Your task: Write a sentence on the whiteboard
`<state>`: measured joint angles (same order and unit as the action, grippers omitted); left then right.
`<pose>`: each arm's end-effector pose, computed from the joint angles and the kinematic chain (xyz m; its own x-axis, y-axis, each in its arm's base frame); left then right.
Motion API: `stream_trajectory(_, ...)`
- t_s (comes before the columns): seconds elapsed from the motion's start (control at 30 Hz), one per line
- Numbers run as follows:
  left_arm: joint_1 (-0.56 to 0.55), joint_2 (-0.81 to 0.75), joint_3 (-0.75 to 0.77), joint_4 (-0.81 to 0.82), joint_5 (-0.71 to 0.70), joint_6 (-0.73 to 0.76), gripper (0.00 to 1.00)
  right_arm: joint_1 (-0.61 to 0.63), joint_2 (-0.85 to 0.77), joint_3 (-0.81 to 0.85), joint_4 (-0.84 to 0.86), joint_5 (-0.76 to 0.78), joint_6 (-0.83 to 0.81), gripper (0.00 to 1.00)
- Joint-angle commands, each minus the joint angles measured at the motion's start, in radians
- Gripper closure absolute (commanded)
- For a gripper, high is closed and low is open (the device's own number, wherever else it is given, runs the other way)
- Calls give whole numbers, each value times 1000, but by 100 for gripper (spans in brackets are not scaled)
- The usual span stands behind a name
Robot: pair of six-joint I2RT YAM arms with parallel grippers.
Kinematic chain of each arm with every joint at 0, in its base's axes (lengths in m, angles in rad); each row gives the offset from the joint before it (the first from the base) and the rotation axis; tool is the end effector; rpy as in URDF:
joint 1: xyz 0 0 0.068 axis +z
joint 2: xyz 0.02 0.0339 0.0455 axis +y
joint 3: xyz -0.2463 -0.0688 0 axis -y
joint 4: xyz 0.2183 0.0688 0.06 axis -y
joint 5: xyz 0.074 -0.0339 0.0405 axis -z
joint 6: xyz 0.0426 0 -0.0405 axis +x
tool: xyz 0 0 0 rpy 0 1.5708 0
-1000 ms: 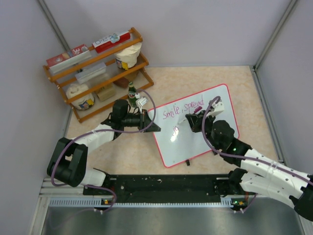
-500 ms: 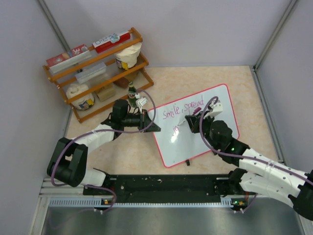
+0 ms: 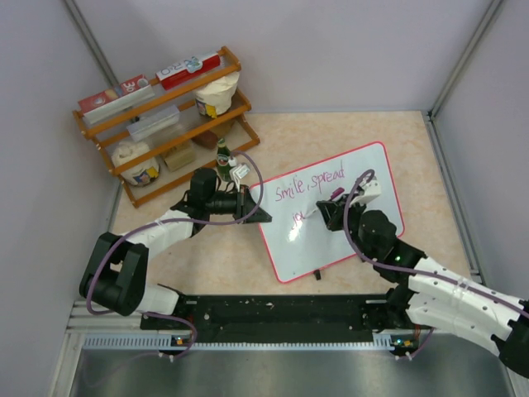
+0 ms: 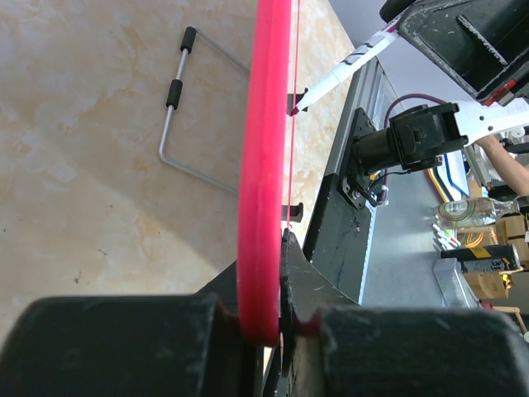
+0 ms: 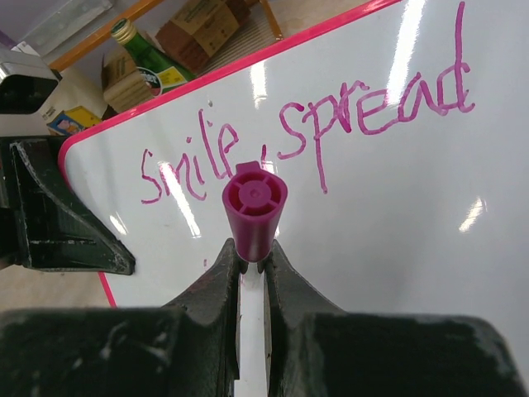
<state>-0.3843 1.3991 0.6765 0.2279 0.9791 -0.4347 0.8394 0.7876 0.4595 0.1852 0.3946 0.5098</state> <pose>0.2346 -0.1330 0.2104 -0.7725 0.0590 -0.6323 0.6185 0.2956 -0.7281 0.1353 0.1263 0.2584 -0.2943 0.3466 -0.8907 -0.3314 0.8371 0.4352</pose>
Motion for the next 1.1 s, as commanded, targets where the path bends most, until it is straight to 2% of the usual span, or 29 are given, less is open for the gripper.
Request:
stream_trajectory(0.0, -48, 51, -64, -128, -141, 269, 100, -13, -17, 4, -41, 23, -5, 100)
stream_trajectory(0.43, -48, 47, -66, -124, -140, 267, 100, -31, -16, 87, -9, 15, -17, 100)
stream_trajectory(1.07, -48, 51, -63, -125, -137, 271, 100, -56, 21, 71, 68, 7, -8, 100)
